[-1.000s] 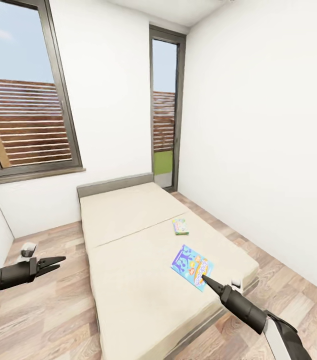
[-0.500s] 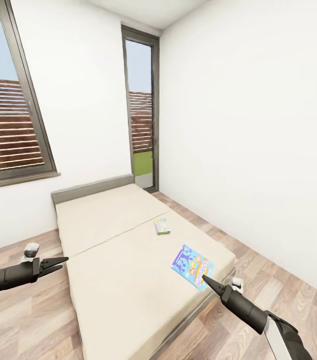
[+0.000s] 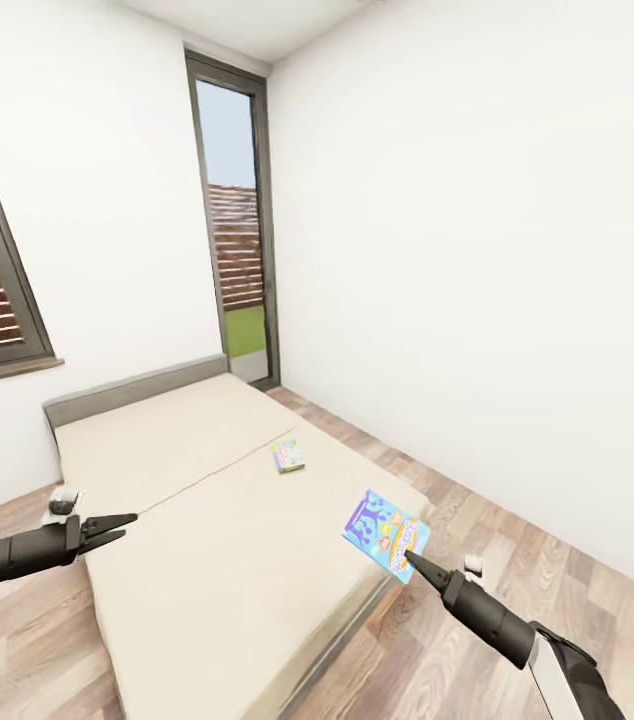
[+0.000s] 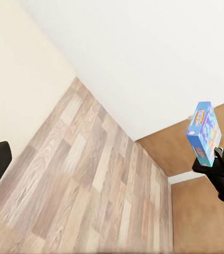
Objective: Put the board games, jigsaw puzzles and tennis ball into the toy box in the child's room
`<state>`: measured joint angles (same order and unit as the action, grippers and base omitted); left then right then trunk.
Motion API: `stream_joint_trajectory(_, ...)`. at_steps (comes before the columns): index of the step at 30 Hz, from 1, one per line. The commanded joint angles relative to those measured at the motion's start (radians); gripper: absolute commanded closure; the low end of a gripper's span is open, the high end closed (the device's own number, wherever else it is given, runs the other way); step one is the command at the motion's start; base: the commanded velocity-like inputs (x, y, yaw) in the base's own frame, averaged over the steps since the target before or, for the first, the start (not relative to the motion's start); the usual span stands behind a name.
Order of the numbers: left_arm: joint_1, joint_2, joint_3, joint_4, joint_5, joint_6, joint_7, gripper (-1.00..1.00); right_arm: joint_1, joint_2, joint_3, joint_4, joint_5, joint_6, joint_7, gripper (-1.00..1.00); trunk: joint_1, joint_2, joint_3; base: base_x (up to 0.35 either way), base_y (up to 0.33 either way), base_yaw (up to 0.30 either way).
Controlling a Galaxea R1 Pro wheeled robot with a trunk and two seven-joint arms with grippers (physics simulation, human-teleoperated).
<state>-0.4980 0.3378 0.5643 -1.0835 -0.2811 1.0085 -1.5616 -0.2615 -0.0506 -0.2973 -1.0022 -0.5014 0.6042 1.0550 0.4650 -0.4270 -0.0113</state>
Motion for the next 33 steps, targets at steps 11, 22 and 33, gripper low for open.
stream_joint_trajectory(11,0.000,0.000,0.002,-0.001,-0.011,0.010,-0.009,-1.00,-0.001,0.000,0.000,0.001,-0.007,0.009,0.000,1.00,-0.015,0.027,0.018,0.000,0.000,-0.281)
stream_joint_trajectory(22,0.000,0.000,0.002,-0.001,-0.011,0.010,-0.009,-1.00,-0.001,0.000,0.000,0.001,-0.007,0.009,0.000,1.00,-0.015,0.027,0.024,0.000,0.000,-0.281)
stream_joint_trajectory(33,0.000,0.000,0.002,-0.001,-0.011,0.010,-0.009,-1.00,-0.001,0.000,-0.001,0.001,-0.006,0.009,-0.001,1.00,-0.015,0.027,0.031,0.000,0.000,-0.281)
